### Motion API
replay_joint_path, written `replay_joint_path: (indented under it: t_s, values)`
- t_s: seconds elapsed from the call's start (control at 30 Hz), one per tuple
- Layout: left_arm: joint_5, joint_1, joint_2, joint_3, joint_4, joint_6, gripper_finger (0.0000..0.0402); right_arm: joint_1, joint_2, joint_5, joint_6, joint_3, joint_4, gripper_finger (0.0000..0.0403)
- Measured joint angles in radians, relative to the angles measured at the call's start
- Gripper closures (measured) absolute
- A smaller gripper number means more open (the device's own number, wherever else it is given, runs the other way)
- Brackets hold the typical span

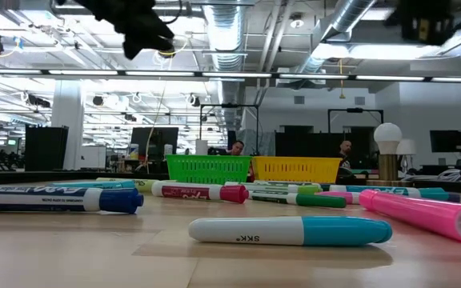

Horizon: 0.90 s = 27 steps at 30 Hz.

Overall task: Pick & Place Markers
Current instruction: Put the small pink marker into the blue bin

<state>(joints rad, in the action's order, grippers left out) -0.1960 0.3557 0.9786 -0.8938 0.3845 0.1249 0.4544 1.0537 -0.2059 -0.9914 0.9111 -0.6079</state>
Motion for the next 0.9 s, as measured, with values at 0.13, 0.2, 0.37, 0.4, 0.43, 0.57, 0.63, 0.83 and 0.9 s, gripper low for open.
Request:
replay_joint_path:
  t_s: [0.13,0.2,0.37,0.4,0.43,0.57,0.63,0.83,0.9]
  values:
    - [0.001,-0.035,-0.076,0.097,-0.069,0.082,0.0256,-0.002,0.053,-0.033,0.07,0.0,0.168,0.0288]
    - [0.0,-0.056,-0.101,0.139,-0.093,0.112,0.0256,-0.012,0.096,-0.02,0.115,0.0,0.248,0.0288]
    - [0.001,-0.113,-0.133,0.211,-0.139,0.128,0.0257,-0.048,0.207,0.112,0.17,0.001,0.306,0.0288]
    - [0.001,-0.122,-0.134,0.22,-0.14,0.128,0.0257,-0.056,0.225,0.145,0.171,0.001,0.292,0.0288]
    - [0.001,-0.131,-0.134,0.226,-0.141,0.128,0.0257,-0.066,0.241,0.178,0.176,0.001,0.273,0.0288]
    - [0.001,-0.148,-0.134,0.239,-0.164,0.128,0.0257,-0.115,0.294,0.286,0.201,0.001,0.215,0.0288]
    - [0.001,-0.148,-0.134,0.242,-0.165,0.128,0.0257,-0.142,0.32,0.338,0.223,0.001,0.199,0.0288]
    - [0.001,-0.148,-0.134,0.242,-0.171,0.127,0.0257,-0.21,0.403,0.456,0.305,0.001,0.151,0.0288]
    - [0.001,-0.148,-0.134,0.242,-0.17,0.127,0.0257,-0.229,0.43,0.472,0.333,0.001,0.139,0.0288]
